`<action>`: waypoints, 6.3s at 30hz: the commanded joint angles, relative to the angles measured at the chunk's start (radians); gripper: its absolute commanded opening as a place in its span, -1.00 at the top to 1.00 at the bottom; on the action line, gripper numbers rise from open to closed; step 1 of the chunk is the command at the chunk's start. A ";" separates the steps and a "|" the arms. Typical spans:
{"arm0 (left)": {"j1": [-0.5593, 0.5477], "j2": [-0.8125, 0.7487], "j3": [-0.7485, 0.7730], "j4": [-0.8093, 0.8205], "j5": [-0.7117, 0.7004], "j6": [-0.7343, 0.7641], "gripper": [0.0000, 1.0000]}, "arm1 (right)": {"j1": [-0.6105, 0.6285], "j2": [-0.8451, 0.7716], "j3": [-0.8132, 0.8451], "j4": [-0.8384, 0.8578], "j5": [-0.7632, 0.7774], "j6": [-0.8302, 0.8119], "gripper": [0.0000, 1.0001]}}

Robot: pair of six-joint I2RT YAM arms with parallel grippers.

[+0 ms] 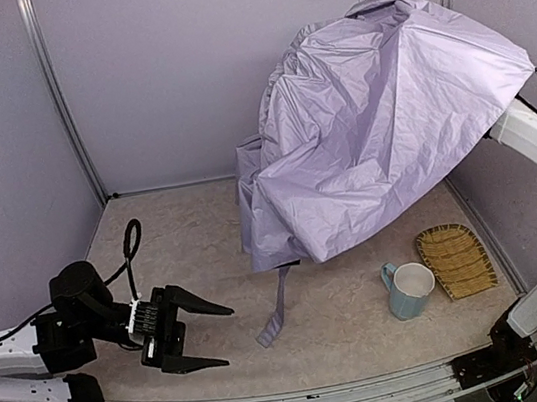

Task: Put away the umbrella

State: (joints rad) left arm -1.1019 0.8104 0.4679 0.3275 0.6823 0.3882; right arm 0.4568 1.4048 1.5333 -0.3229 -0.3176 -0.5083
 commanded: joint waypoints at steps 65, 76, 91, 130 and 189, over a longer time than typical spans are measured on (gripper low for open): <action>0.150 0.253 0.213 -0.075 -0.547 -0.210 -0.61 | 0.500 0.798 0.353 -0.350 0.055 0.009 -0.06; 0.409 0.473 0.150 0.065 -0.639 -0.326 -0.30 | 0.504 0.604 0.134 -0.272 -0.024 0.159 -1.00; 0.478 0.921 0.211 0.130 -0.425 -0.359 -0.17 | 0.547 0.242 -0.092 -0.237 0.267 0.217 -0.93; 0.443 0.445 0.100 0.263 -0.369 -0.296 -0.51 | 0.702 0.372 0.082 -0.116 0.427 0.207 1.00; 0.459 0.427 -0.008 0.122 -0.505 -0.463 -0.51 | 0.300 0.932 0.419 -0.173 -0.342 0.542 0.38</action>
State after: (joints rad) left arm -0.6308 1.2598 0.4706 0.4648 0.2020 -0.1356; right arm 0.7765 2.2345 1.9572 -0.5110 -0.5297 0.0113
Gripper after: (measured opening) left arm 0.750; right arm 0.225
